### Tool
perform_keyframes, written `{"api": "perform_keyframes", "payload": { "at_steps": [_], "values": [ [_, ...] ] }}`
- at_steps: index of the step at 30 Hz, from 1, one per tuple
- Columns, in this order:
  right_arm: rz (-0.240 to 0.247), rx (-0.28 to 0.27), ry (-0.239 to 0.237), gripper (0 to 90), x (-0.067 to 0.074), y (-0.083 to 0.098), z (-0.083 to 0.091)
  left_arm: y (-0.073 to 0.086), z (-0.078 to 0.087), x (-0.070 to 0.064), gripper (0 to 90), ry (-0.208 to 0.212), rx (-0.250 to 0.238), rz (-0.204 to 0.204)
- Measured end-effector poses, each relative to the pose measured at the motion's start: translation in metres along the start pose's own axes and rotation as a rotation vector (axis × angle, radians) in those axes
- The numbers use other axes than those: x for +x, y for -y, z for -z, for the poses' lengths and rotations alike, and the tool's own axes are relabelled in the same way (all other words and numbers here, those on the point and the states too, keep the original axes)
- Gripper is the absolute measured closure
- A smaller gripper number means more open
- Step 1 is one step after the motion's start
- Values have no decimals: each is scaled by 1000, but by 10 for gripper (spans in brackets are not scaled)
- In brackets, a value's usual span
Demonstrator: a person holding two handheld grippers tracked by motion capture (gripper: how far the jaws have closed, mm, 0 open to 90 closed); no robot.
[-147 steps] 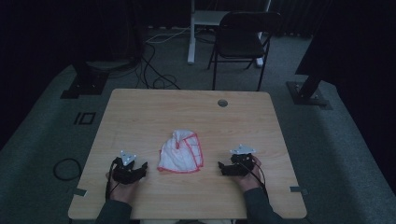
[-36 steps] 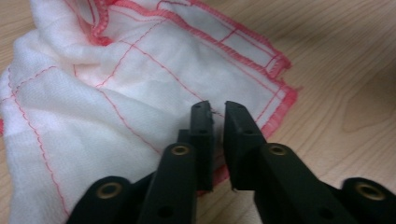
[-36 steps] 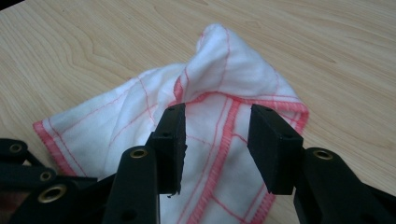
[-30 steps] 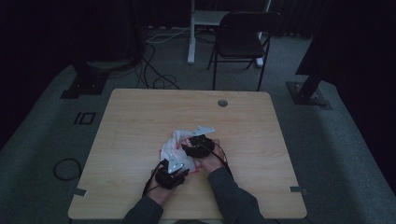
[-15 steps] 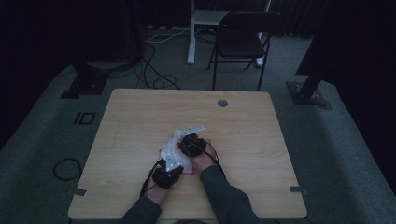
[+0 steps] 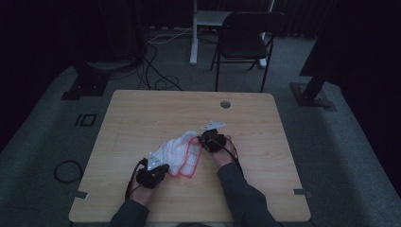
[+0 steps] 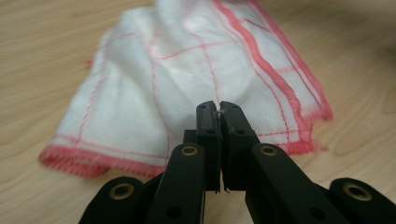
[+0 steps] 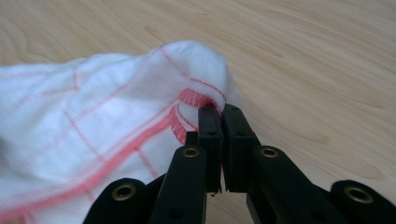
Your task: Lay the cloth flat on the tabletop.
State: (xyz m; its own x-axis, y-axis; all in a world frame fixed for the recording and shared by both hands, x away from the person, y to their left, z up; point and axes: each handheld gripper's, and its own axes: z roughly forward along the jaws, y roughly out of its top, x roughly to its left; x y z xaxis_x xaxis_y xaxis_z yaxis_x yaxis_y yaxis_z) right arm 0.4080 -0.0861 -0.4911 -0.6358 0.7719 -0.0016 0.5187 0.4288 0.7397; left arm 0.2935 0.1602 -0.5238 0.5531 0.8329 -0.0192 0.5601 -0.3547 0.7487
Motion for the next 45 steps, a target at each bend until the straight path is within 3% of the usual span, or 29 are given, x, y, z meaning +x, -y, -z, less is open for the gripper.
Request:
{"api": "perform_keyframes", "payload": {
  "at_steps": [6,9,12,19,24,26,31,32,33,34,35,40,45],
  "values": [
    [-11,18,31,882,-14,3,3,-4,12,31,883,5,-57,98],
    [-5,23,43,882,-16,4,3,-7,15,37,885,-8,-73,118],
    [21,43,60,880,-17,4,2,-14,17,47,888,-33,-88,128],
    [10,45,60,871,-20,3,1,-30,16,62,888,-53,-115,154],
    [-4,29,49,725,-20,2,4,-46,13,71,889,-72,-136,162],
    [30,5,43,664,-11,1,9,-53,10,74,889,-82,-136,161],
    [74,-32,32,630,4,0,17,-64,1,83,889,-106,-120,164],
    [89,-47,14,625,13,1,20,-66,-3,86,889,-116,-113,172],
    [89,-47,14,625,13,1,20,-66,-3,86,889,-116,-113,172],
    [113,-52,-17,624,23,4,21,-66,-5,88,890,-119,-108,177],
    [113,-52,-17,624,23,4,21,-67,-7,89,890,-121,-107,184],
    [149,-28,-111,615,54,19,13,-69,-15,97,889,-130,-87,199],
    [193,17,-126,598,65,30,0,-68,-19,102,889,-137,-81,220]
  ]
}}
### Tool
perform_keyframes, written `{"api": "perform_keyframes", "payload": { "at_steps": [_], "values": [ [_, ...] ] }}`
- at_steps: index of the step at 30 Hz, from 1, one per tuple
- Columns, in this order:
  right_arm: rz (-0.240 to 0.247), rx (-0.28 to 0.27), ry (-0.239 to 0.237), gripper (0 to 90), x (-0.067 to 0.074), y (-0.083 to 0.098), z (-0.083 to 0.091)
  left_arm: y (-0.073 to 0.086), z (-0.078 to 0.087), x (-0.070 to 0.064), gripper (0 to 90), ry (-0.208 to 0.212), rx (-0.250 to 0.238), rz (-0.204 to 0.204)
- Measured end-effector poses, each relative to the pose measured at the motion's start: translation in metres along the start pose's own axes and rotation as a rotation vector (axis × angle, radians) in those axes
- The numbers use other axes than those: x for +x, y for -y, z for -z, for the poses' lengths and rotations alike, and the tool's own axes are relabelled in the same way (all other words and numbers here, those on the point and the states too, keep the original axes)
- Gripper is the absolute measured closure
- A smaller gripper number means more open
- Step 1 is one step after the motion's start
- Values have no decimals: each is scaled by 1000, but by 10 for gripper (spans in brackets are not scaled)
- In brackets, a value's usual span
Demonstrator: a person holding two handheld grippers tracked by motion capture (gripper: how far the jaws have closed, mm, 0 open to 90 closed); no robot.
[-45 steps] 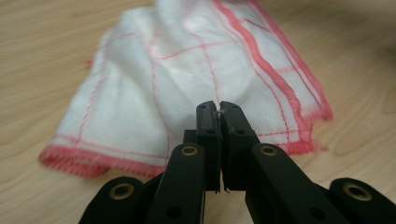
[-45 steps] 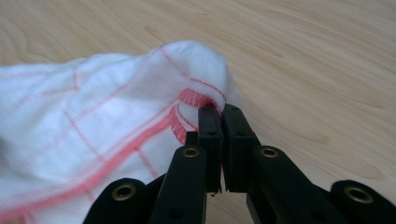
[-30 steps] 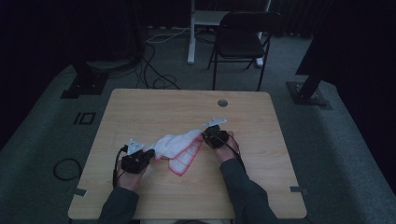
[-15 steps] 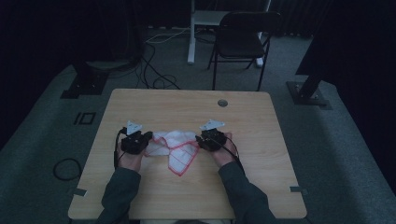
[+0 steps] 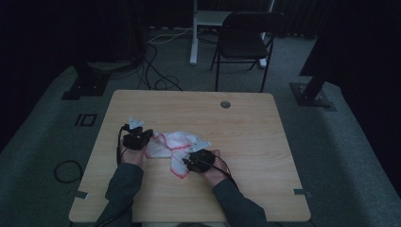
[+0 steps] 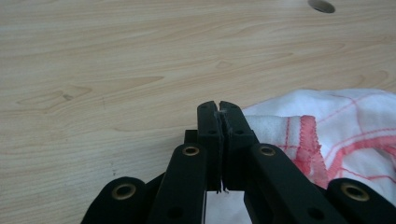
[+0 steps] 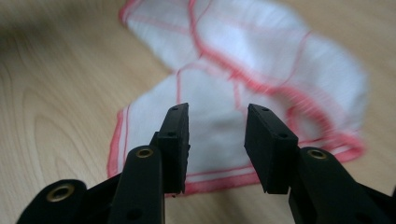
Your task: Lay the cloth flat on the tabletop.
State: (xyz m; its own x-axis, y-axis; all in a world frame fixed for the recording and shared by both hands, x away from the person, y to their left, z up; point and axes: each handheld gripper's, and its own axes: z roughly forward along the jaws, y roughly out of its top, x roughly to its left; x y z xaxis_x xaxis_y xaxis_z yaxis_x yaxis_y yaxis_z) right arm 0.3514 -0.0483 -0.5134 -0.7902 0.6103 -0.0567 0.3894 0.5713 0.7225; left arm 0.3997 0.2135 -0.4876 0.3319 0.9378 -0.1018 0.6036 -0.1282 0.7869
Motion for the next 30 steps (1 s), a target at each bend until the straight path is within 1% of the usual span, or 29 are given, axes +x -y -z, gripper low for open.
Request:
{"api": "perform_keyframes", "payload": {
  "at_steps": [1,2,4,6,7,8,11,12,13,14,15,16,17,18,20,21,22,23,24,27,30],
  "values": [
    [-2,29,-7,598,3,5,-7,1,-2,3,889,-2,5,5],
    [-2,29,-7,598,3,5,-7,1,-2,3,890,-2,5,5],
    [-5,52,-9,610,3,10,-11,2,-4,6,890,-7,10,10],
    [-2,68,-6,654,2,14,-13,2,-6,10,890,-15,15,18],
    [-19,63,-19,681,-1,17,-13,2,-7,11,890,-16,17,27],
    [-19,63,-19,681,-1,17,-13,2,-8,13,890,-17,18,34],
    [-29,72,-12,769,-5,18,-10,3,-11,19,891,-22,23,54],
    [-26,75,-10,796,-6,19,-10,3,-12,20,891,-24,21,66],
    [-28,84,-7,826,-9,21,-7,5,-13,25,891,-29,27,81],
    [-28,84,-7,826,-9,21,-7,5,-13,25,891,-29,27,81],
    [-34,87,-4,843,-13,24,-4,6,-14,27,891,-31,29,90],
    [-34,87,-4,843,-13,24,-4,7,-14,30,891,-33,33,97],
    [-44,89,0,844,-18,27,-1,9,-15,35,891,-37,36,120],
    [-44,89,0,844,-18,27,-1,9,-15,35,891,-37,36,120],
    [-55,93,10,845,-24,30,3,12,-17,40,891,-45,43,143],
    [-67,98,21,847,-29,34,6,13,-17,42,892,-47,47,156],
    [-67,98,21,847,-29,34,6,15,-18,45,892,-50,53,163],
    [-75,101,32,851,-35,37,9,17,-19,49,892,-56,65,187],
    [-75,101,32,851,-35,37,9,17,-19,49,892,-56,65,187],
    [-85,109,48,859,-41,40,14,22,-22,54,892,-60,81,216],
    [-87,109,57,865,-45,43,16,24,-24,56,892,-61,91,231]
  ]
}}
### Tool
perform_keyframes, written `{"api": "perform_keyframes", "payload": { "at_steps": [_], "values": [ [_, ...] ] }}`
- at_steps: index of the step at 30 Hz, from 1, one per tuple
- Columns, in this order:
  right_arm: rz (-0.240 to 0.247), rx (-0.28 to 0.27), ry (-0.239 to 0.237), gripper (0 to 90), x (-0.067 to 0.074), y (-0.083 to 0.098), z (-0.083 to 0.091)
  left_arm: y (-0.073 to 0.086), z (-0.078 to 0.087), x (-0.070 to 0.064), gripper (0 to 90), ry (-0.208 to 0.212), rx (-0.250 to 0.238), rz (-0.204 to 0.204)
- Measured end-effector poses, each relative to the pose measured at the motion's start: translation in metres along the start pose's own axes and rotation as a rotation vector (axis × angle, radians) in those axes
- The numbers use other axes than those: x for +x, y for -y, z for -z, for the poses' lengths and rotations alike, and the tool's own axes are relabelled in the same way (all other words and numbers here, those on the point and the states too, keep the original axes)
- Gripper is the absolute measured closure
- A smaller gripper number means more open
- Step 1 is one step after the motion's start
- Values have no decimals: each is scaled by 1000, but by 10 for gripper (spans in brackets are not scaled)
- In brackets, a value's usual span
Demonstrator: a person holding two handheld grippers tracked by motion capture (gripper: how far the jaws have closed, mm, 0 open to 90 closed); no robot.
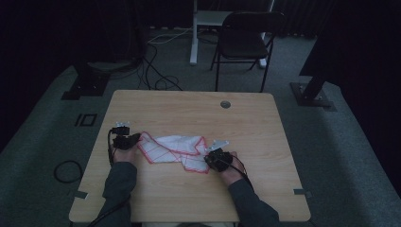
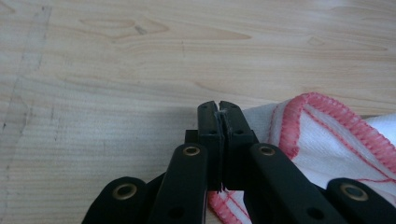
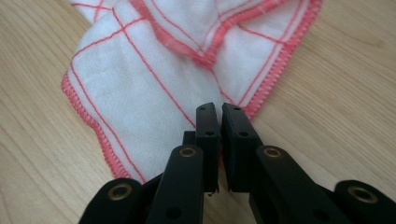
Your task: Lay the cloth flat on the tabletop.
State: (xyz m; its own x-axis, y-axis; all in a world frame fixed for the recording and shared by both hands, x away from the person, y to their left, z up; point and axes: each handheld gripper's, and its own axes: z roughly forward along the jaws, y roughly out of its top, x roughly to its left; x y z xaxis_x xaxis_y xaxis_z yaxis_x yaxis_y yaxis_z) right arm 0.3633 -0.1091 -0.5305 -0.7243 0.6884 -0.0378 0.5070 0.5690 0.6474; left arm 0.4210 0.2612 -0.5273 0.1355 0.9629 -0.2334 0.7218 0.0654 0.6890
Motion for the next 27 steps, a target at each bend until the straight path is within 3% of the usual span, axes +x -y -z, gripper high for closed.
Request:
{"api": "perform_keyframes", "payload": {
  "at_steps": [4,5,11,13,14,19,23,27],
  "values": [
    [3,-7,2,852,0,0,1,-1,4,-1,857,27,-9,-1],
    [11,-27,-1,798,0,-1,3,0,7,-1,843,32,-21,0],
    [29,-80,-4,688,2,-6,8,1,30,-3,805,33,-75,-7],
    [34,-83,-5,677,3,-9,8,3,42,-9,799,33,-98,-36],
    [34,-83,-5,677,3,-9,8,3,42,-9,799,33,-98,-36],
    [60,-80,-13,651,7,-19,0,17,56,-24,795,57,-101,-111],
    [66,-57,-22,628,8,-24,-8,40,60,-41,796,95,-73,-170],
    [76,-40,-14,655,10,-31,-16,68,51,-62,777,132,-14,-233]
  ]
}}
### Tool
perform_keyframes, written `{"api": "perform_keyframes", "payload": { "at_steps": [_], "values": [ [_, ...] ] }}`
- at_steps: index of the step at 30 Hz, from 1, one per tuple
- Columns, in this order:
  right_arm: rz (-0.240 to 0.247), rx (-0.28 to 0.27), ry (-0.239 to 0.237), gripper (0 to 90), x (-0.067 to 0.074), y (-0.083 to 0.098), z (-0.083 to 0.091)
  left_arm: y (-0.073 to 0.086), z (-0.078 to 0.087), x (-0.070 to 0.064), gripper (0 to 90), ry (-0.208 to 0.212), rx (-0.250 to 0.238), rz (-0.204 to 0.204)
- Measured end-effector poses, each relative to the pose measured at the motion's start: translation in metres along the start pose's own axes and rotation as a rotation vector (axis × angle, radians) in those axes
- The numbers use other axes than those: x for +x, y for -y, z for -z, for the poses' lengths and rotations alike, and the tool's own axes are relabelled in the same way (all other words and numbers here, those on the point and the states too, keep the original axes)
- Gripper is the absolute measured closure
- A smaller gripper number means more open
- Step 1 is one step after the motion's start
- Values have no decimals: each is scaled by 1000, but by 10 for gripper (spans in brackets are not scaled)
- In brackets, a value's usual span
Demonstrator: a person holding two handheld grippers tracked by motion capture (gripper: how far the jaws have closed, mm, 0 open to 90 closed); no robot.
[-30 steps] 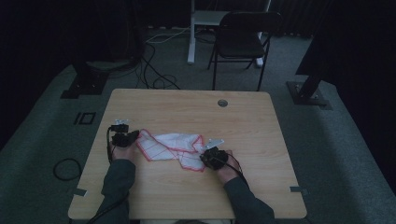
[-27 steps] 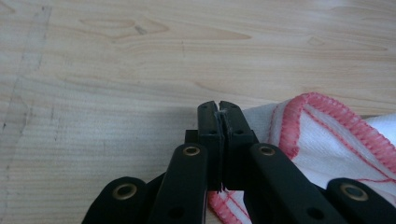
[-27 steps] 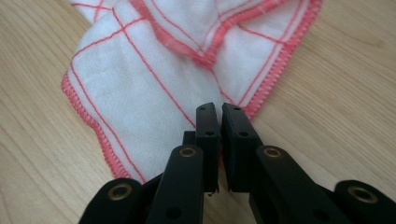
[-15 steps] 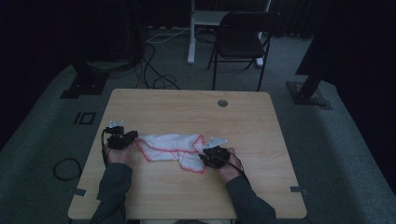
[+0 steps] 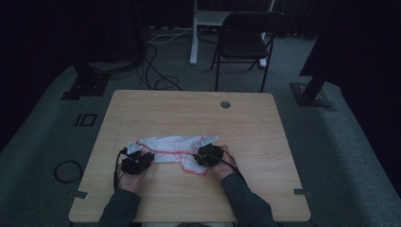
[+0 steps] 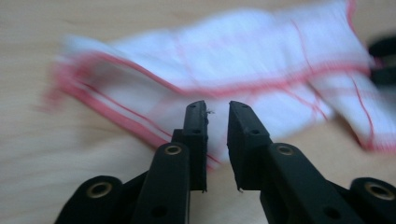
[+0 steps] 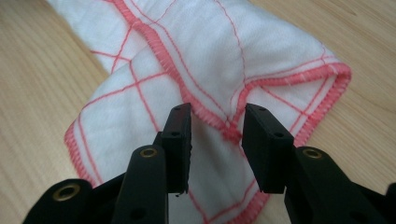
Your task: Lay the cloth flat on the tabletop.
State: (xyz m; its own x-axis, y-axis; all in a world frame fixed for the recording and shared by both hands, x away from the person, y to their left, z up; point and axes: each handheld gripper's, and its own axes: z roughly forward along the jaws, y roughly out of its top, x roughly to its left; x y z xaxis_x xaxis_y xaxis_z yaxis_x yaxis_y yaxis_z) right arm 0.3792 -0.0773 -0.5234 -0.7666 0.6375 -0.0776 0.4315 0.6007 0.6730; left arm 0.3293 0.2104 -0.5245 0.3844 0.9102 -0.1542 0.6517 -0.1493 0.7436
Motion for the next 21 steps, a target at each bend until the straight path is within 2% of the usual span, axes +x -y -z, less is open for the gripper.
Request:
{"api": "perform_keyframes", "payload": {
  "at_steps": [1,3,4,5,7,9,10,15,16,21],
  "values": [
    [0,0,0,655,0,0,0,3,-3,-5,777,5,7,-14],
    [-4,3,-2,711,-1,-2,-1,5,-10,-11,766,19,22,-29],
    [-5,6,-4,778,-1,-4,-2,5,-14,-17,761,27,32,-50],
    [-5,6,-4,778,-1,-4,-2,5,-14,-17,760,27,32,-50],
    [3,5,-2,811,-2,-6,-1,3,-18,-22,759,28,46,-81],
    [-4,0,4,821,-3,-8,0,2,-21,-25,759,27,57,-103],
    [-13,-8,15,829,-6,-10,2,2,-22,-25,774,27,67,-126],
    [-38,-30,29,846,-11,-13,6,4,-20,-24,827,25,73,-149],
    [-58,-39,36,853,-14,-15,9,5,-19,-23,843,27,76,-153],
    [-62,-54,59,876,-19,-17,14,11,-12,-18,867,46,75,-141]
  ]
}}
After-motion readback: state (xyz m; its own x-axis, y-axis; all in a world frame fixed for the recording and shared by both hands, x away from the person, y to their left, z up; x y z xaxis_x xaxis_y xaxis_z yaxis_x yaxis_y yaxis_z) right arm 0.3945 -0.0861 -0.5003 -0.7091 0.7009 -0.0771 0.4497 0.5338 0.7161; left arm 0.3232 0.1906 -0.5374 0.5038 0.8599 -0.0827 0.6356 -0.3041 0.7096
